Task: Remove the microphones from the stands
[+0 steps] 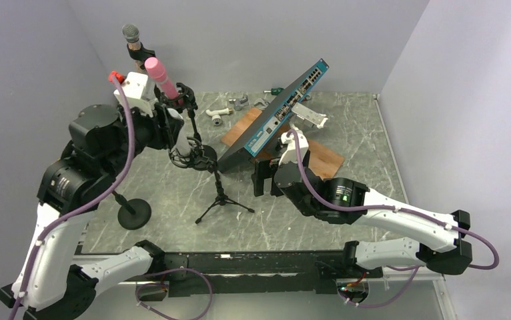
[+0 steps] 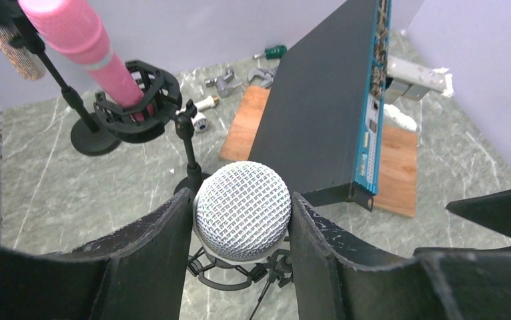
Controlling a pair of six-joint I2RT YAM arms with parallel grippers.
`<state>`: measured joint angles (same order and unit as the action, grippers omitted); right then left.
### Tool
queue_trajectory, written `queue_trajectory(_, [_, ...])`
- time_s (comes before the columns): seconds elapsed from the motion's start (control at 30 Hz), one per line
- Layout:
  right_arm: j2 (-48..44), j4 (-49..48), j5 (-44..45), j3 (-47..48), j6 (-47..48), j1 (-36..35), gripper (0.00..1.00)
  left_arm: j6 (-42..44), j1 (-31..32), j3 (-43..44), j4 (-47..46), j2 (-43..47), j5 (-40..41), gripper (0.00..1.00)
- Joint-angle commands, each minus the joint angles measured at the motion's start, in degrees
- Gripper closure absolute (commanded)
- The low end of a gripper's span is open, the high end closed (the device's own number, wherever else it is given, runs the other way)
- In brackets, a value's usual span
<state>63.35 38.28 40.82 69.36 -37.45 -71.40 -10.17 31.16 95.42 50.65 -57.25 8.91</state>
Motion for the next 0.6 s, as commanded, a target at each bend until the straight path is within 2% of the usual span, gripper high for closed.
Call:
queue_trajectory(0.0, [0.29, -2.60, -1.21, 0.40, 1.85, -0.08, 0.00, 1.75, 0.17, 6.35, -0.65, 0.01, 1.26, 1.00])
queue_trajectory(0.27, [1.26, -2.96, -1.97, 0.86, 3.38, -0.07, 0.00, 4.92, 0.17, 12.78, -2.71, 2.55, -5.64, 1.00])
queue_trajectory(0.4, [1.48, -4.30, -3.57, 0.63, 4.69, 0.04, 0.00, 2.75, 0.19, 11.88, -5.88, 4.91, -11.71, 1.00])
queue_trajectory(0.57, [2.54, -4.40, -8.28, 2.54, 7.08, 0.03, 0.00, -0.55, 0.22, 12.58, -5.39, 4.49, -19.32, 1.00])
